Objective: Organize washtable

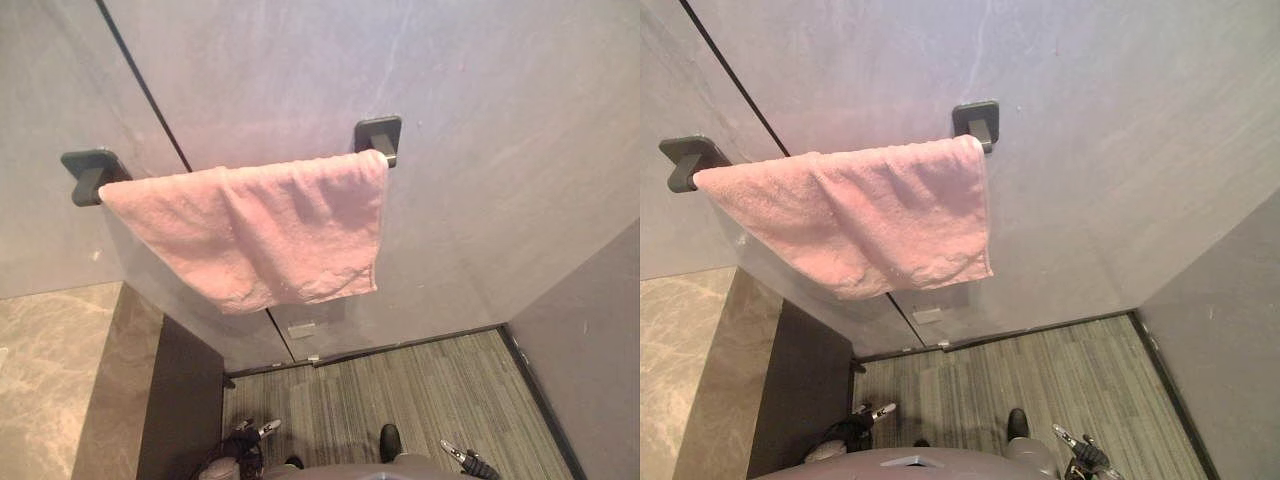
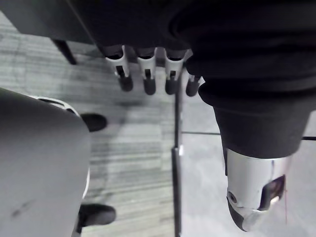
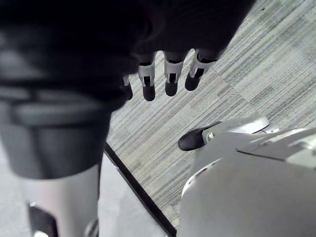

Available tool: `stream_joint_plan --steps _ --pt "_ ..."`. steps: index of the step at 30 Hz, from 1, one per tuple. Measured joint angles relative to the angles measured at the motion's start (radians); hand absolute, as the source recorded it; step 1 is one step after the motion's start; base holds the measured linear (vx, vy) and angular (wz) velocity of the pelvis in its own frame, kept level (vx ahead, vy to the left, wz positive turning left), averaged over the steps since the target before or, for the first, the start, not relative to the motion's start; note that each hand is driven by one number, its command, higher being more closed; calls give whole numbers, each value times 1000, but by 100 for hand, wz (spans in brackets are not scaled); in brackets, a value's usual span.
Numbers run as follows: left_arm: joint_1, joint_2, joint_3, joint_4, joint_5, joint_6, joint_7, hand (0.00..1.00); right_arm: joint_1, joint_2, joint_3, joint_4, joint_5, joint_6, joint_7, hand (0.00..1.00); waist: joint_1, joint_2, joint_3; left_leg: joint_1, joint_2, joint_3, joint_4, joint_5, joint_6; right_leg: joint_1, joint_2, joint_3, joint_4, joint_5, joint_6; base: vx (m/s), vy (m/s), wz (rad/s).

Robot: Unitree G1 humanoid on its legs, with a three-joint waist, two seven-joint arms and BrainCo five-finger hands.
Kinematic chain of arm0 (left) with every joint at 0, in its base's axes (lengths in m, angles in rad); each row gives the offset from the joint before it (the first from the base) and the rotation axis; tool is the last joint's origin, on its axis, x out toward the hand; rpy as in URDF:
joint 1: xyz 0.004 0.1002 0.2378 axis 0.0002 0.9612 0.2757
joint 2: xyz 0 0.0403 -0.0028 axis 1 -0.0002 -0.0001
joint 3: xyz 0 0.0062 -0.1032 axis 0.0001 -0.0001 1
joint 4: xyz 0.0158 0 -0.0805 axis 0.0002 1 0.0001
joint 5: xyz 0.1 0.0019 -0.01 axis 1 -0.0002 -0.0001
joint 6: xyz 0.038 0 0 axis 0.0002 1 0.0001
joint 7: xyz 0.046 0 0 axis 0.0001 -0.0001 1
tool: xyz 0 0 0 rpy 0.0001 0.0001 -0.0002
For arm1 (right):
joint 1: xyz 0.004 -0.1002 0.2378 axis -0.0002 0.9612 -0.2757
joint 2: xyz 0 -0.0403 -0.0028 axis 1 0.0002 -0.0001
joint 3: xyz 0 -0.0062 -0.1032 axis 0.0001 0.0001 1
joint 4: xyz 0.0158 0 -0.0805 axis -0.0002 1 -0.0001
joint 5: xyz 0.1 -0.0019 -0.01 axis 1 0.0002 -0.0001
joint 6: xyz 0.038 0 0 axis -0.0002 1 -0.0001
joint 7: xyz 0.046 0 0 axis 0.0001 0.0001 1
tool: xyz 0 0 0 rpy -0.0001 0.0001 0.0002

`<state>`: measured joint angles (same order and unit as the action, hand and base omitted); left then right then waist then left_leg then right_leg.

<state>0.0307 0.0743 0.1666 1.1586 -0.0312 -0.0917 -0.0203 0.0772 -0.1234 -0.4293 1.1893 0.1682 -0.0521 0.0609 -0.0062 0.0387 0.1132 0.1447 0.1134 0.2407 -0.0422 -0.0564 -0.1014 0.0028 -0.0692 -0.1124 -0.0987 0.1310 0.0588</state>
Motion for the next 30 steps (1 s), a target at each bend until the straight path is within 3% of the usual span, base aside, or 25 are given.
stream_joint_plan --steps 8,10,11,12,13,14,15,17,19,21,23,24,26,30 --pt "15 1 -10 -28 0 -9 -9 0 -38 -3 77 -6 -2 -3 -1 0 1 9 -1 -74 61 -30 113 -33 -42 1 44 -28 10 -27 -35 -22 -76 7" --pt "18 1 -18 -38 -1 -10 -7 0 -65 -12 100 -6 -2 -3 0 0 1 15 4 -149 73 -29 191 1 -96 -54 44 -57 78 -42 -55 -67 -119 58" --pt "22 11 -22 -63 -1 -13 -3 0 -87 -19 106 -5 -2 -4 -1 0 4 -12 -1 -183 53 -20 194 63 -107 -84 10 -108 101 -61 -88 83 -69 81" --pt "10 8 -11 -63 -3 -13 -3 0 -102 -20 97 0 -1 -8 -3 0 5 -8 22 -227 76 23 393 -9 -69 -77 3 -147 117 -63 -111 349 54 77" --pt "8 5 -3 -69 -3 -14 -3 0 -111 -27 96 -2 -1 -11 -8 0 10 5 36 -265 112 57 628 -77 -55 -75 5 -162 144 -73 -126 715 272 48" --pt "24 5 -10 -75 1 -21 -2 0 -115 -51 103 -10 -1 -12 -15 0 18 19 35 -271 149 100 906 -89 -47 -65 10 -179 180 -96 -137 861 415 43" --pt "45 3 -9 -73 2 -20 -5 0 -115 -55 103 -12 0 -13 -18 0 12 36 25 -229 156 135 1030 -66 -52 -50 11 -201 184 -103 -142 736 396 48" --pt "63 5 1 -70 15 -10 -13 0 -98 -58 73 -11 8 -12 -19 0 3 51 14 -131 157 184 1076 -20 -55 -37 9 -262 175 -115 -159 629 375 85" --pt "77 4 3 -70 20 1 -14 0 -84 -49 29 -11 9 -10 -20 0 -17 58 7 -67 156 184 1028 19 -82 -28 10 -333 153 -117 -159 171 150 132" --pt "85 3 6 -70 21 10 -20 0 -61 -33 -20 -10 13 -9 -24 0 -51 62 -7 27 141 165 719 62 -115 -35 16 -446 116 -99 -154 -167 23 173" --pt "92 9 10 -70 34 13 -20 0 -53 -7 -44 -10 29 -8 -23 0 -52 41 -28 58 94 160 538 -50 -88 -76 14 -461 109 -92 -152 -103 71 128" --pt "89 11 6 -70 42 14 -20 0 -53 -4 -42 -8 38 -8 -23 0 -46 40 -30 80 82 159 430 -121 -68 -108 6 -481 125 -52 -166 -97 72 101" --pt "84 13 -24 -69 48 16 -19 0 -75 -8 -32 -7 39 -9 -23 0 -40 58 -25 126 79 162 262 -192 -58 -183 3 -505 225 -54 -181 -98 89 44" --pt "27 15 -71 -61 88 12 -17 0 -90 -11 10 -4 36 -12 -24 0 -42 15 28 203 -6 167 51 -193 -52 -262 -97 -495 396 -75 -175 -271 127 26"
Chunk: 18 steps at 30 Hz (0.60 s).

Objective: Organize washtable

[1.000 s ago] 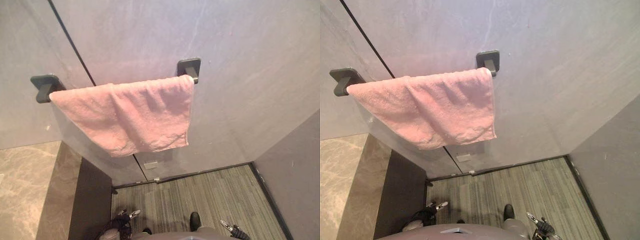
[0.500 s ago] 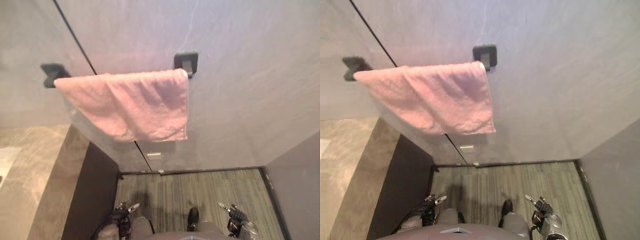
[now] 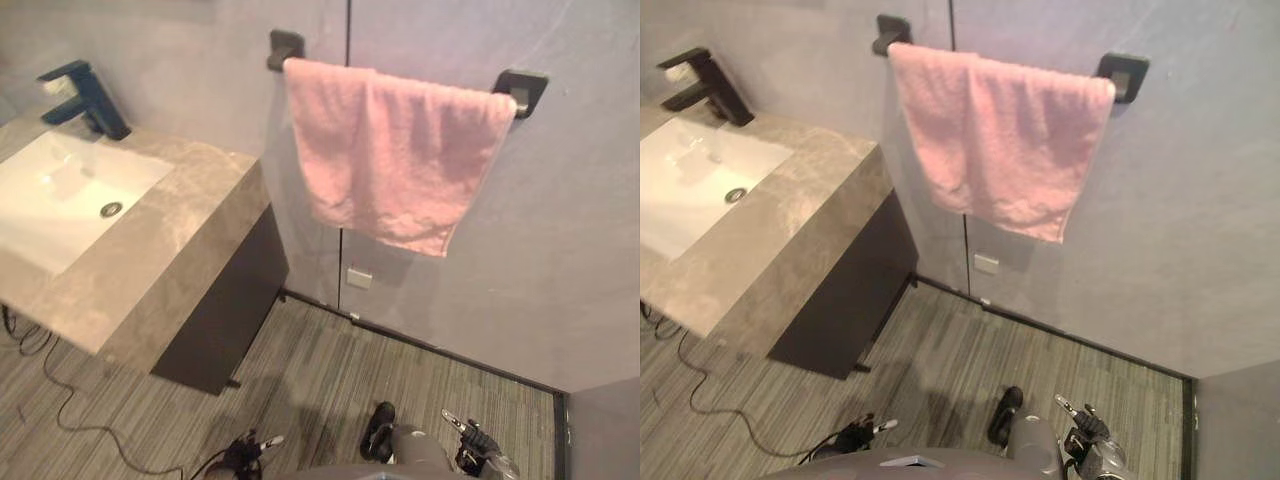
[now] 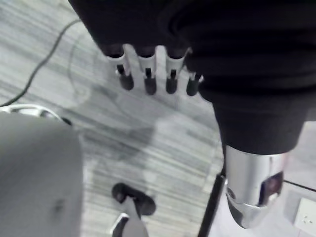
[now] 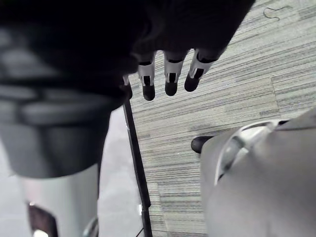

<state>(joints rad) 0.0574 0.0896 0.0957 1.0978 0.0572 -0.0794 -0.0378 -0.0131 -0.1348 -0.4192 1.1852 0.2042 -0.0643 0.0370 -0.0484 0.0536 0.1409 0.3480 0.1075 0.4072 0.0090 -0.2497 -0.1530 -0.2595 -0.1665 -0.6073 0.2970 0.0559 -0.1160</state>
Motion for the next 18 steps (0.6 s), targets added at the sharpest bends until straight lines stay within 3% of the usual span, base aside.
stream_joint_plan --steps 1,2,3,4,5,7,8,9,10,13,15,17,18 --pt "-20 5 0 0 9 -4 1 0 0 3 31 0 -1 1 1 0 -2 -22 21 10 -32 -1 -21 -4 15 -25 -28 61 36 24 42 -321 248 -3" --pt "-26 13 3 0 18 -6 4 0 6 13 51 2 -1 2 3 0 1 -47 39 5 -56 2 -10 3 42 -45 -40 158 47 76 110 -306 291 -13" --pt "-23 15 9 1 23 -6 5 0 3 13 58 1 -3 3 2 0 5 -48 44 -9 -58 7 5 9 53 -53 -34 216 40 111 152 -2 325 2" --pt "-20 6 45 1 30 -7 8 0 19 17 48 -7 -10 5 4 0 -9 -37 52 -41 -39 -4 32 1 79 -92 -34 327 185 71 166 446 218 64" --pt "-16 6 79 0 29 -7 14 0 65 38 8 -9 -10 9 1 0 -10 -43 49 -65 -24 -58 60 9 89 -98 -28 436 460 -38 175 641 154 96" --pt "-7 4 103 0 29 -7 17 0 93 48 -11 -9 -10 10 2 0 -3 -48 47 -95 -17 -109 85 16 93 -58 -13 506 580 -82 187 595 25 102" --pt "8 4 141 -3 29 -10 17 0 113 60 -19 -9 -10 10 3 0 3 -63 37 -147 -33 -164 102 37 98 10 -15 586 627 -114 217 562 25 97" --pt "16 6 154 -5 29 -10 19 0 115 66 -18 -10 -10 10 4 0 2 -74 28 -166 -48 -185 106 48 102 43 -17 623 608 -112 224 578 -11 103" --pt "19 14 176 -2 29 -11 21 0 113 74 -18 -9 -10 9 7 0 6 -94 21 -193 -70 -212 102 83 101 107 -8 673 501 -202 266 356 -57 84" --pt "62 -5 181 -3 29 -6 23 0 109 55 -7 -18 -18 6 8 0 20 -58 -9 -242 -61 -251 56 146 93 204 21 707 243 -269 234 220 -71 46" --pt "77 -3 176 -1 27 -5 28 0 75 39 73 -19 -27 -1 7 0 65 -56 -30 -335 -43 -244 81 168 83 218 29 684 61 -278 225 -55 -149 -16" --pt "79 17 153 0 26 -5 33 0 33 39 163 -19 -31 -2 6 0 69 -86 -28 -398 -33 -255 91 192 72 236 36 669 -73 -276 221 -235 -173 10" --pt "75 31 131 4 18 -3 38 0 17 47 202 -24 -37 -8 7 0 64 -80 -26 -423 -9 -285 103 212 61 253 58 646 -125 -234 200 -232 -161 36"
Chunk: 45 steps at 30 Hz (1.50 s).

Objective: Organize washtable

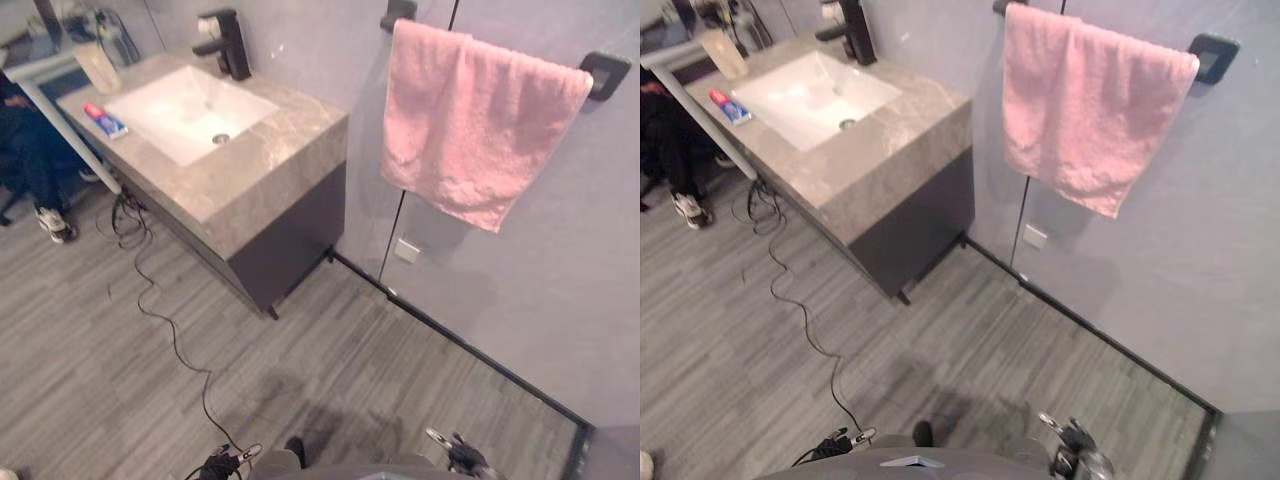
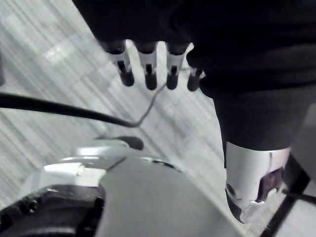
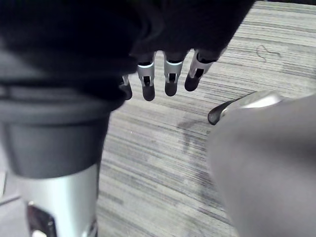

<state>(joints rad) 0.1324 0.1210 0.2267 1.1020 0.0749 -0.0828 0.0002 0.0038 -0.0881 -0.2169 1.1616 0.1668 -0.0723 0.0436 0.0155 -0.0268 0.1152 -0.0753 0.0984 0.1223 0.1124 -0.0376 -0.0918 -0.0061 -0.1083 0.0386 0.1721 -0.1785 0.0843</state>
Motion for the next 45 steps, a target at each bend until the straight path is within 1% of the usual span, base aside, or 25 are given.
stream_joint_plan --steps 4,6,7,8,9,10,11,12,14,15,16,17,18,19,20,21,24,27,30,31,33,34,37,41,45 --pt "0 6 -33 -6 -19 -4 11 0 11 4 69 -31 -2 -16 1 0 4 11 13 -19 34 -95 1 49 -23 35 46 -90 -14 18 -23 -203 -132 65" --pt "-6 -1 -37 -8 -24 -5 15 0 10 -12 90 -25 -16 -16 -1 0 12 30 30 -37 43 -130 -12 73 -28 43 66 -139 10 12 -33 -240 -99 75" --pt "-9 -9 -40 -14 -26 -4 17 0 6 -21 91 -22 -34 -12 -2 0 17 44 34 -42 53 -116 -41 61 -16 35 71 -169 19 4 -52 -165 -86 84" --pt "-14 -2 -40 -13 -25 -3 20 0 7 -15 77 -21 -35 -9 -3 0 17 18 37 -42 57 -29 -49 14 45 27 39 -201 -12 22 -78 -101 -71 94" --pt "-22 3 -39 -14 -27 -4 21 0 5 -13 66 -21 -43 -10 -2 0 12 2 43 -67 62 42 7 -5 77 26 19 -227 -17 33 -82 -6 -38 106" --pt "-35 2 -37 -15 -28 -5 20 0 4 -16 44 -18 -54 -7 -4 0 9 11 54 -117 78 143 204 -19 95 21 -10 -277 -16 50 -83 90 69 100" --pt "-27 -7 -37 -25 -27 -8 20 0 3 -26 18 -19 -62 -3 -6 0 6 30 56 -125 91 188 388 -41 90 23 -25 -315 -12 58 -77 151 119 92" --pt "-20 -12 -38 -25 -27 -8 20 0 9 -30 12 -19 -68 -3 -6 0 1 38 53 -116 98 201 456 -64 86 26 -28 -332 -13 61 -72 273 159 75" --pt "-18 -13 -37 -10 -23 -2 21 0 10 -27 -5 -24 -70 -5 -6 0 -14 48 47 -51 125 209 585 -146 54 25 -38 -381 -12 83 -53 300 163 85" --pt "-22 -11 -36 -5 -18 0 18 0 9 -18 -44 -24 -68 -5 -9 0 -14 61 44 -17 143 220 536 -169 20 26 -41 -415 -4 96 -38 150 175 93" --pt "-24 -8 -34 -6 -17 1 17 0 9 -16 -64 -23 -68 -4 -12 0 -18 50 46 -16 124 242 505 -173 20 23 -40 -422 -9 99 -30 63 182 95" --pt "-23 -2 -36 -7 -15 2 17 0 17 -2 -74 -22 -68 -2 -13 0 -21 34 41 7 87 247 422 -173 19 19 -47 -415 -33 102 -26 78 196 104" --pt "-24 8 -38 -6 -8 5 18 0 28 6 -80 -23 -67 -4 -13 0 -38 17 28 51 36 228 272 -172 19 32 -43 -399 -85 125 -27 142 184 108" --pt "-21 12 -38 -6 -8 6 18 0 30 8 -97 -23 -68 -5 -13 0 -40 20 27 72 19 220 203 -172 19 38 -43 -410 -97 135 -23 137 193 118" --pt "-31 12 -42 -6 -4 7 17 0 30 14 -133 -20 -67 -2 -17 0 -39 22 25 106 -15 198 71 -154 46 35 -50 -440 -110 151 -8 55 158 88" --pt "-40 13 -46 -6 4 10 17 0 30 27 -140 -20 -67 -3 -20 0 -36 9 19 115 -48 183 0 -98 50 25 -70 -453 -115 163 -10 15 123 73" --pt "-23 11 -70 -1 13 10 15 0 28 26 -144 -22 -59 -4 -22 0 -36 21 11 135 -78 155 -74 -50 65 21 -88 -463 -103 166 -7 -64 59 32" --pt "-15 3 -72 0 16 9 14 0 24 26 -146 -22 -60 -4 -22 0 -37 31 5 151 -86 150 -121 -21 70 4 -93 -462 -77 164 -8 -57 6 1" --pt "-16 7 -75 17 29 6 15 0 16 25 -137 -22 -60 -3 -22 0 -38 24 10 163 -96 138 -169 13 75 -35 -113 -458 9 128 -4 -100 -16 5" --pt "-16 10 -76 30 32 6 16 0 15 25 -132 -22 -60 -3 -22 0 -37 18 13 168 -97 134 -187 18 77 -53 -116 -426 51 114 -4 -76 60 11" --pt "-15 12 -77 36 34 6 17 0 14 26 -129 -23 -60 -4 -22 0 -53 9 14 170 -94 92 -209 18 71 -66 -101 -280 92 108 -8 -52 156 42" --pt "-15 13 -77 36 34 6 17 0 15 26 -129 -22 -60 -3 -21 0 -57 6 12 170 -93 83 -213 21 67 -63 -97 -256 91 106 -7 -27 124 50" --pt "-15 19 -64 35 33 6 18 0 28 29 -107 -19 -60 -3 -21 0 -51 -16 2 166 -91 61 -215 29 54 -27 -87 -241 25 87 12 -7 28 20" --pt "-23 20 -63 36 29 5 26 0 30 27 -107 -12 -61 -2 -21 0 -35 -15 -6 151 -58 54 -216 45 35 13 -37 -246 -97 106 11 29 10 2" --pt "-22 22 -64 39 11 4 31 0 34 27 -107 13 -38 -4 -20 0 -35 -21 -24 155 -49 44 -216 52 37 43 -19 -262 -145 136 4 125 37 8"
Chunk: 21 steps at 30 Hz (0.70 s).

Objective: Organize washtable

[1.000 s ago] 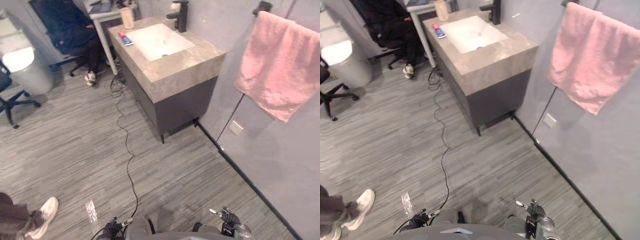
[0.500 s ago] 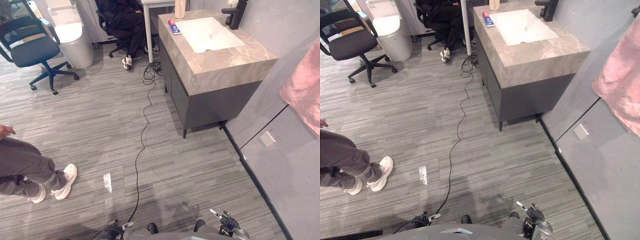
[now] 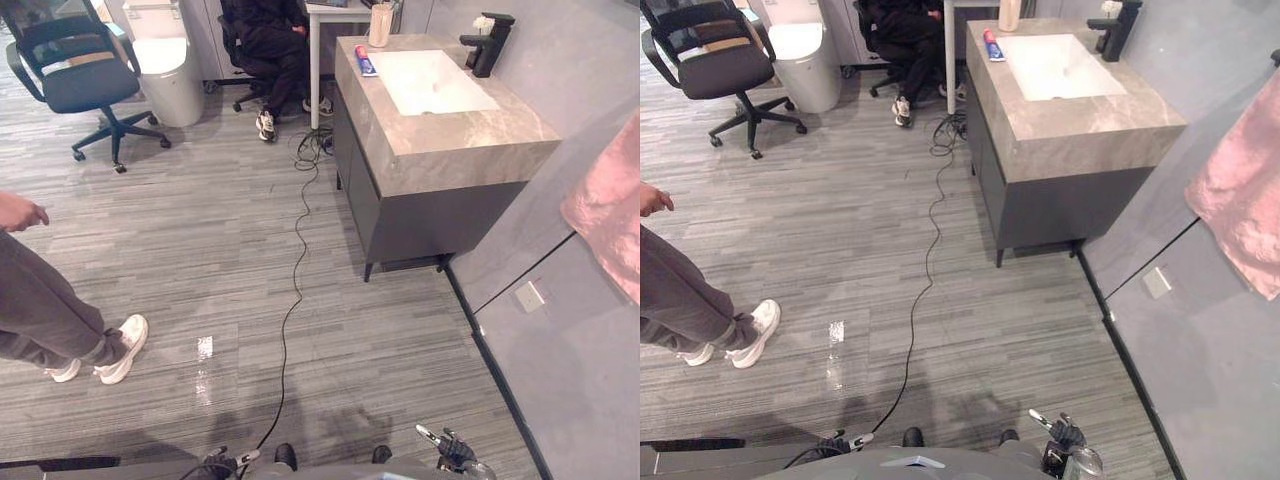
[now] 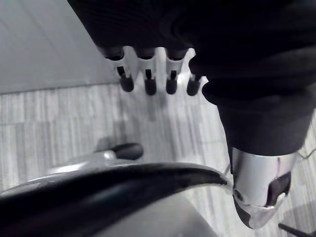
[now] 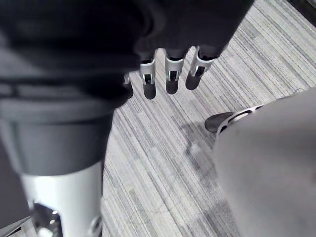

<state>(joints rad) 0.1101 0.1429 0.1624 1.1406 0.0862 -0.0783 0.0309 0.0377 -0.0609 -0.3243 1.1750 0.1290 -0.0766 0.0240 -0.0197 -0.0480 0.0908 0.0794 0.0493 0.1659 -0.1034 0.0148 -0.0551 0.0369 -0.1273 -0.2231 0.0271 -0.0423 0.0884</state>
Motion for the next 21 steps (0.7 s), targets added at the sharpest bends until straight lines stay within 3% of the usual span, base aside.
stream_joint_plan --steps 3,4,17,21 --pt "-11 0 -2 8 -1 -6 -1 0 -4 2 0 10 9 0 12 0 1 -4 -4 7 -1 -3 9 0 0 22 2 -8 -17 3 -5 113 48 9" --pt "-37 -9 -6 41 -1 -12 -3 0 -6 1 8 14 9 0 20 0 -1 21 -14 31 -9 0 -2 -1 0 62 -1 5 -52 17 -1 0 0 0" --pt "-36 -2 1 41 -12 -11 -3 0 11 -2 -50 16 53 0 34 0 -2 26 -14 36 -7 24 -2 -1 0 51 0 25 -37 16 -3 -2 3 -4" --pt "-34 -7 32 41 -64 -11 -3 0 32 -5 -76 15 100 0 42 0 -2 27 -12 30 0 13 -1 -1 0 27 0 21 23 -16 -9 -21 -40 17"
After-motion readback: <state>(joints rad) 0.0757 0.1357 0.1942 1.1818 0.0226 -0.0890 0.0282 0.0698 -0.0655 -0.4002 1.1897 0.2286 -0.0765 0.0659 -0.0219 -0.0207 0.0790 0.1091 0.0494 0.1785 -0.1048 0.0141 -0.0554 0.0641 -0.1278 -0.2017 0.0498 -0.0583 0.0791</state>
